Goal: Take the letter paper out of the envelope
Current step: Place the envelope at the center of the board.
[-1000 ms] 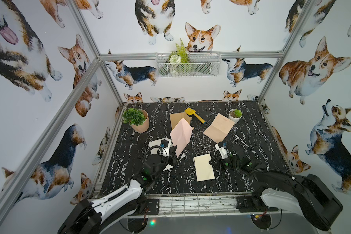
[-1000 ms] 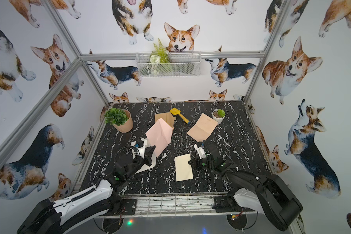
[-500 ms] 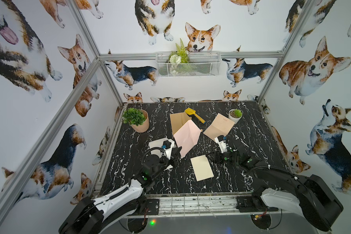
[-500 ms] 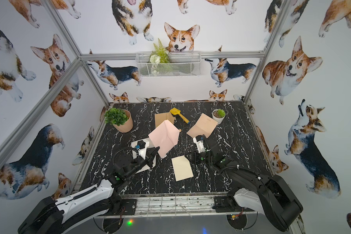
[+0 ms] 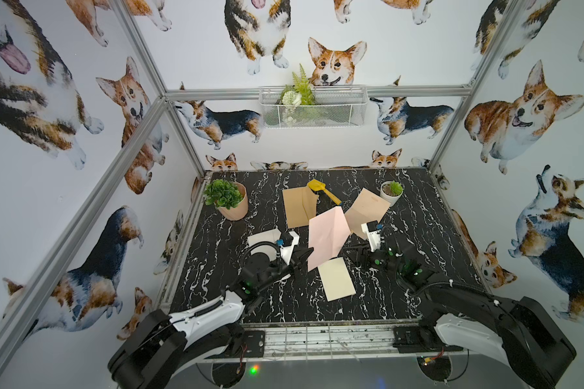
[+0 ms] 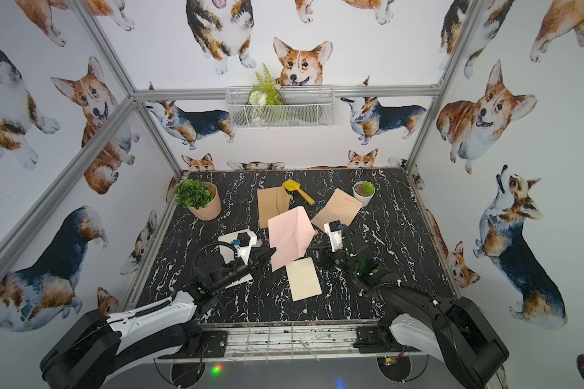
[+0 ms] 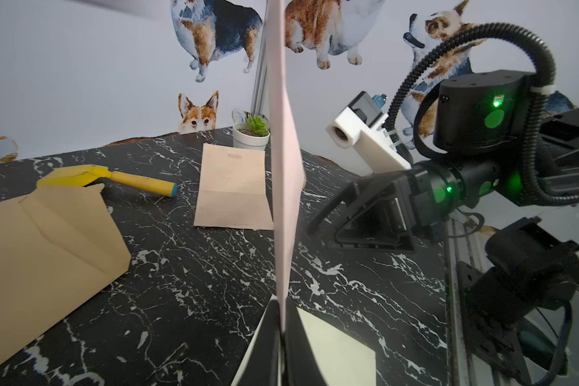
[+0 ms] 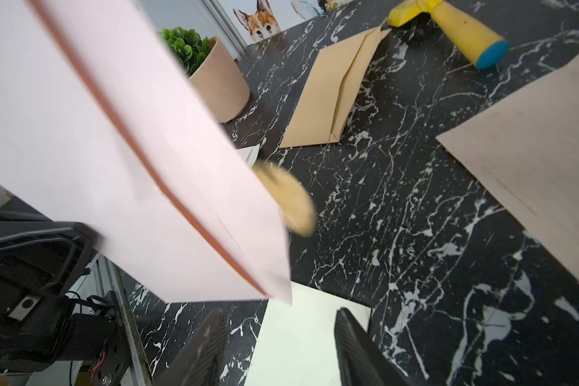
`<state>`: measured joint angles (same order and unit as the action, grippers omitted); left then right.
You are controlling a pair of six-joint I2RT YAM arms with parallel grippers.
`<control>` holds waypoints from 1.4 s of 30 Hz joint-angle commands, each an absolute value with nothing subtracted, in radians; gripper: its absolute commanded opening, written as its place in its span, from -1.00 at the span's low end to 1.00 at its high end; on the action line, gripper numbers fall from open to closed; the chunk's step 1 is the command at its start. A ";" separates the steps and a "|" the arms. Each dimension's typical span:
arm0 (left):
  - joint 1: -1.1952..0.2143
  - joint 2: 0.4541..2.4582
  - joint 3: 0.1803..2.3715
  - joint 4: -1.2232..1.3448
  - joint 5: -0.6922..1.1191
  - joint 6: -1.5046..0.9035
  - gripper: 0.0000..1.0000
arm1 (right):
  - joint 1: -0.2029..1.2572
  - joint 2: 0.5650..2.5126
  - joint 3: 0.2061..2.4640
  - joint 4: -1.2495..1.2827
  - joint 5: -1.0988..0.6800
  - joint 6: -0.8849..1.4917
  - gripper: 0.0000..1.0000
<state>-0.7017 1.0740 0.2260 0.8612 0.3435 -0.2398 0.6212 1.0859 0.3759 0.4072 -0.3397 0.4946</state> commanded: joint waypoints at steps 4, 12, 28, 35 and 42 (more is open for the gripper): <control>-0.701 1.123 0.245 0.975 0.448 -0.291 -0.82 | 0.622 1.082 0.399 0.494 -0.307 0.443 0.13; -0.701 1.114 0.241 0.967 0.439 -0.287 -0.84 | 0.622 1.101 0.367 0.530 -0.308 0.469 0.13; -0.702 1.044 0.211 0.929 0.344 -0.271 -1.00 | 0.621 1.040 0.288 0.532 -0.284 0.498 0.13; -0.701 0.979 0.196 0.887 0.291 -0.249 -1.00 | 0.623 1.027 0.219 0.591 -0.281 0.549 0.13; -0.702 1.000 0.196 0.909 0.302 -0.261 -1.00 | 0.625 1.056 0.214 0.667 -0.292 0.582 0.13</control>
